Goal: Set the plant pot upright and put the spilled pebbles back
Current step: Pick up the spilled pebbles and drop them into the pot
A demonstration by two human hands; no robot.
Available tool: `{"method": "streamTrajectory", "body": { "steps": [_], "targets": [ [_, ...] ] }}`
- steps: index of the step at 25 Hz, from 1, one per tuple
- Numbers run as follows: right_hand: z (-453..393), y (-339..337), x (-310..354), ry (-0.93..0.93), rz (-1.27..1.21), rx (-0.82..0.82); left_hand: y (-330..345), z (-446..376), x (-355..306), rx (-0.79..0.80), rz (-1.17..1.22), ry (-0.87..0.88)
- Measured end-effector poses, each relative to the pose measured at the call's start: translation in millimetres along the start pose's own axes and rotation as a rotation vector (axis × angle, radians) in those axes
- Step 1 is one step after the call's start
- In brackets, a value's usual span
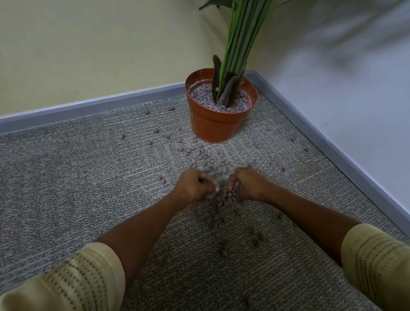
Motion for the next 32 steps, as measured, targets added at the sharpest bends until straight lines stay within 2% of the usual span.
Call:
{"method": "streamTrajectory", "body": {
  "steps": [2,3,7,12,16,20,24,26,29,32],
  "targets": [
    [2,2,-1,-0.006,0.054,-0.067,-10,-4,-8,-0.052,0.506,-0.176],
    [3,2,-2,-0.017,0.068,-0.083,-18,-10,-14,-0.078,0.668,-0.224],
    [5,-3,-2,-0.100,0.077,-0.021,-54,-38,-56,-0.219,1.003,-0.227],
    [2,4,-2,-0.170,0.168,0.011,-65,-68,-112,-0.318,1.083,-0.115],
    [-2,9,-2,-0.162,0.179,0.006,-67,-80,-120,-0.383,1.069,-0.115],
    [-5,11,-9,-0.089,0.100,-0.008,-67,-76,-120,-0.379,1.163,-0.121],
    [-7,8,-9,-0.051,0.059,-0.055,-65,-68,-128,-0.323,1.093,-0.091],
    [-5,5,-11,-0.003,-0.092,-0.041,-67,-63,-125,-0.355,1.056,-0.060],
    [-1,-13,-13,0.126,-0.676,0.035,-70,-53,-102,-0.426,0.939,-0.056],
    [-5,-36,-15,0.319,-1.236,0.099,-66,-39,-63,-0.432,0.683,-0.150]
  ]
}}
Point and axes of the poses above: each hand's wrist, its own z-axis away from the middle knuckle, its own y-axis out of the palm, x = y × z, the point moved 5 cm from there along -z, towards the middle knuckle, and after that the axes turned 6 degrees about y, right-handed, at the moved point
